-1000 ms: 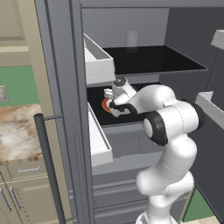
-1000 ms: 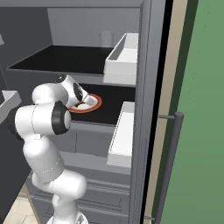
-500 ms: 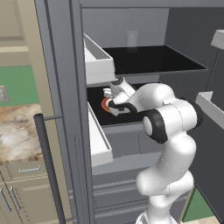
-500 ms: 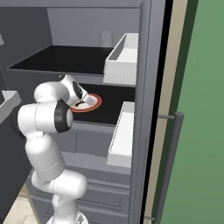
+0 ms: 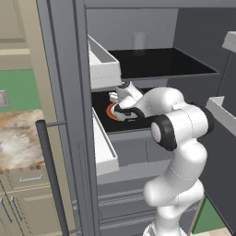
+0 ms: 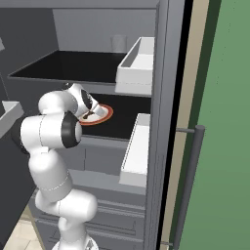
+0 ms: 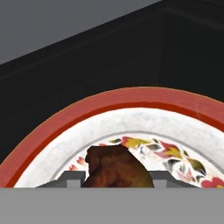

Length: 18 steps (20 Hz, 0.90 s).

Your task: Retrieve the chicken drumstick from the fridge and place it on the saucepan with marinade on the stove.

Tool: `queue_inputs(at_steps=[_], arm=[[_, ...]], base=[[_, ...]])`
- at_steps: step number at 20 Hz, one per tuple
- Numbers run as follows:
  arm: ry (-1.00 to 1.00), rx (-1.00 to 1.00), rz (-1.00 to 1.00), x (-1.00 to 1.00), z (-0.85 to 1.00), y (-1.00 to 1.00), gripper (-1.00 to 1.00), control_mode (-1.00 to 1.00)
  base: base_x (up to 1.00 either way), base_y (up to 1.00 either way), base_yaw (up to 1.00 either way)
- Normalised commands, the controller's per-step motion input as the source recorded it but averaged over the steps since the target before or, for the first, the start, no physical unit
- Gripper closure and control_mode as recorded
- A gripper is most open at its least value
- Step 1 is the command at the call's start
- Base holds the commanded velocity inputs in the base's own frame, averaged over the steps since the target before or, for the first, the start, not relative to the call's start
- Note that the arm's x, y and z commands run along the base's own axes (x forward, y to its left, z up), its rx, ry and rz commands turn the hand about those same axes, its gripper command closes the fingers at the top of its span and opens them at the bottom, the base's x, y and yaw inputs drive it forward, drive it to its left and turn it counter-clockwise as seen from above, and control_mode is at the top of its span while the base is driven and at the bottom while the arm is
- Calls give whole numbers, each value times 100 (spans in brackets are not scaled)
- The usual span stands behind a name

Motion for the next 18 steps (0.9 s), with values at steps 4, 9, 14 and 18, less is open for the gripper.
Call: queue_inputs(at_steps=[4,9,14,18], arm=[[0,0,0,0,0,0,100,-100],[0,0,0,-1,0,0,100,-100],[0,0,0,-9,0,0,100,-100],[0,0,0,-13,0,0,100,-100]], base=[[0,0,0],[0,0,0],[0,0,0],[0,0,0]])
